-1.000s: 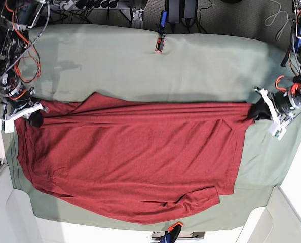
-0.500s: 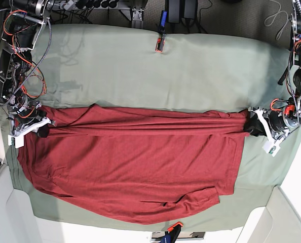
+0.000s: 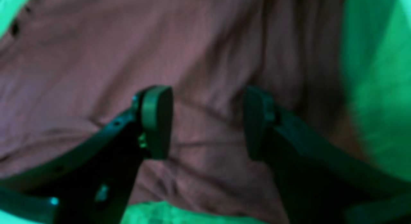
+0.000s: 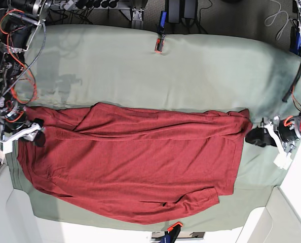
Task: Fold the T-shirt properly
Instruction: 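Release the fabric and regrasp the folded edge with both grippers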
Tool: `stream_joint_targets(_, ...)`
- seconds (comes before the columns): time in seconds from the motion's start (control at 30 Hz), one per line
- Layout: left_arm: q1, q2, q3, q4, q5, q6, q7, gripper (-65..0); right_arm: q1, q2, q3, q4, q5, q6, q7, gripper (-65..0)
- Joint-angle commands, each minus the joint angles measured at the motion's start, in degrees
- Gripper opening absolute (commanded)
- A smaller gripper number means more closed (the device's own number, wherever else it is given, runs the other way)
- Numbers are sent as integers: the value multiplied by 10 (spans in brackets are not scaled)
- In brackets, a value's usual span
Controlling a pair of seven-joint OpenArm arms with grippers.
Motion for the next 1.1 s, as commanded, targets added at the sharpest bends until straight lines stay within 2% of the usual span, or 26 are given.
stream_joint_targets(0.0,-12,-18,-9,18,-21,-3,3,-319,13,14,5,17,13,2,1,-305)
stream_joint_targets(0.17,-5,-35,-10,39,-55,-3,32,-319,5,38,32,51,26,-4,-52,-305)
stream_joint_targets(0.4,54,-37,-10,52,-85,-3,61,-319,-73,47,92,67,38,-5,-54,-305)
stream_joint_targets(0.47,75,-37,-10,67,-87,-3,62,-319,-99,47,105,67,69,-15,-54,-305)
stream_joint_targets(0.73,142,-32,-10,139,-84,-3,57,-319,-120,15,110,65,76,-15,-40,-305)
stream_joint_targets(0.9,152,-30,-10,139,-68,-3,48,-319,-116,-1,91,46,69,-15,-5,-305)
stream_joint_targets(1.07,152,-22,-10,136,-51,-3,39,-319,-92,-8,90,31,56,-22,-4,-305)
